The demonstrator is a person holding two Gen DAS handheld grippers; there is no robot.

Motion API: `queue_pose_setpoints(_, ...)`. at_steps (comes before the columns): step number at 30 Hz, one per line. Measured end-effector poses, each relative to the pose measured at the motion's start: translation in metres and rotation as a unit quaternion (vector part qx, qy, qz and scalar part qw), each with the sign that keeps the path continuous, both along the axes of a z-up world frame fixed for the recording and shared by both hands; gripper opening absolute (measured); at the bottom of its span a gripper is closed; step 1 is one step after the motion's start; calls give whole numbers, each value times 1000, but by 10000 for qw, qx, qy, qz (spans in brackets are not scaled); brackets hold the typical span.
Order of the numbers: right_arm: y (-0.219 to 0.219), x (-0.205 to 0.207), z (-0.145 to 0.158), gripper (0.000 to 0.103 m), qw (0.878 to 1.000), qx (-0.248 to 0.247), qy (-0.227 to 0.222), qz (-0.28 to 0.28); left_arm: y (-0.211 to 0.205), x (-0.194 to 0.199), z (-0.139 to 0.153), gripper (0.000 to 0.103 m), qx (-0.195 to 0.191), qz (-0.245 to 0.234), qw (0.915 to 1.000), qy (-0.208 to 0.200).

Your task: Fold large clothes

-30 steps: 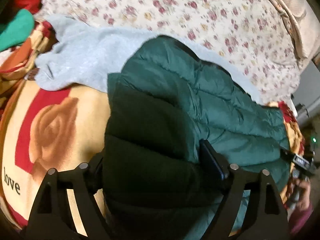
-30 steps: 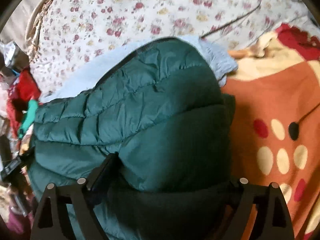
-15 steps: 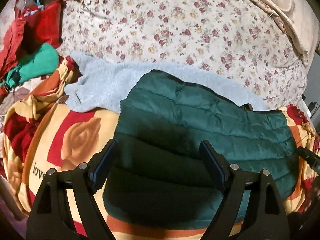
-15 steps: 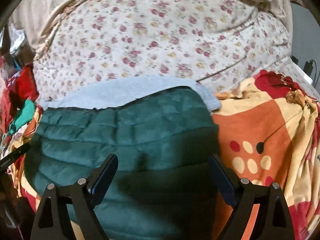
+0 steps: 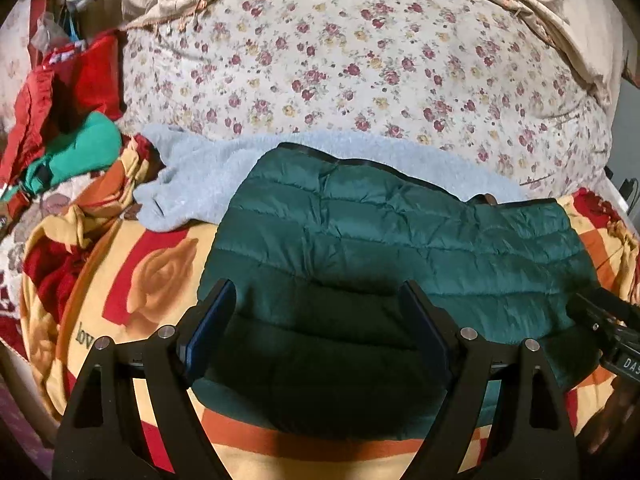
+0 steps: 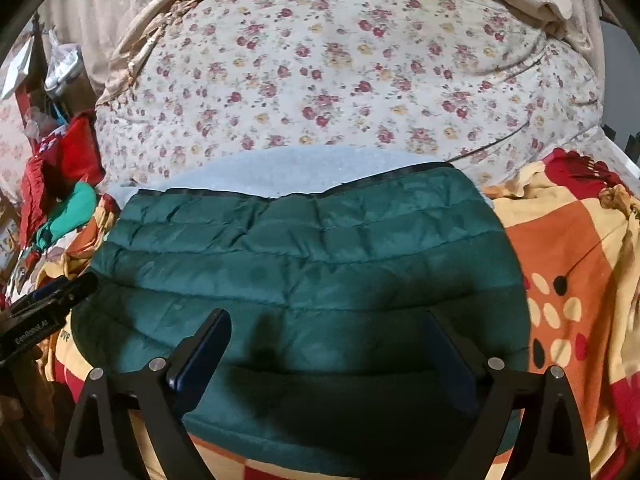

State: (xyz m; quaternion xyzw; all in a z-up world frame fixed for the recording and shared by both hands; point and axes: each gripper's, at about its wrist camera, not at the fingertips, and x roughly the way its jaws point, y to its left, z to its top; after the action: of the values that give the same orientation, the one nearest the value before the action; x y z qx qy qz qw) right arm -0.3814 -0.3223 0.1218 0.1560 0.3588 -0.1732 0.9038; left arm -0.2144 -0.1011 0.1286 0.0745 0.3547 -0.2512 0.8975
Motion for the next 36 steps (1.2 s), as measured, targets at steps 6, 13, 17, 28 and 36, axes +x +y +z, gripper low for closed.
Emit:
queue_pose_setpoints(6,16,2,5,94,10000,-77,-35,43,-3,-12,1,84,30,-50,9999,-143)
queue_pose_setpoints(13,27,5,4,94,9998,-196,-13,52,-8,-24,0,84,133,-35,9994,-331)
queue_pose_setpoints(17,34,7,5,95,9994,-331,6,72,-8,-26,-2,84,145,-32,9994,-311)
queue_pose_setpoints(28,37,8,4,96,9991,-431,13,55,-9,-29,-4,84,65,6,9994,-340)
queue_pose_setpoints(36,38,7,4,96,9990,-447,25,20,-11,-29,-3,84,13,-18,9995,-324)
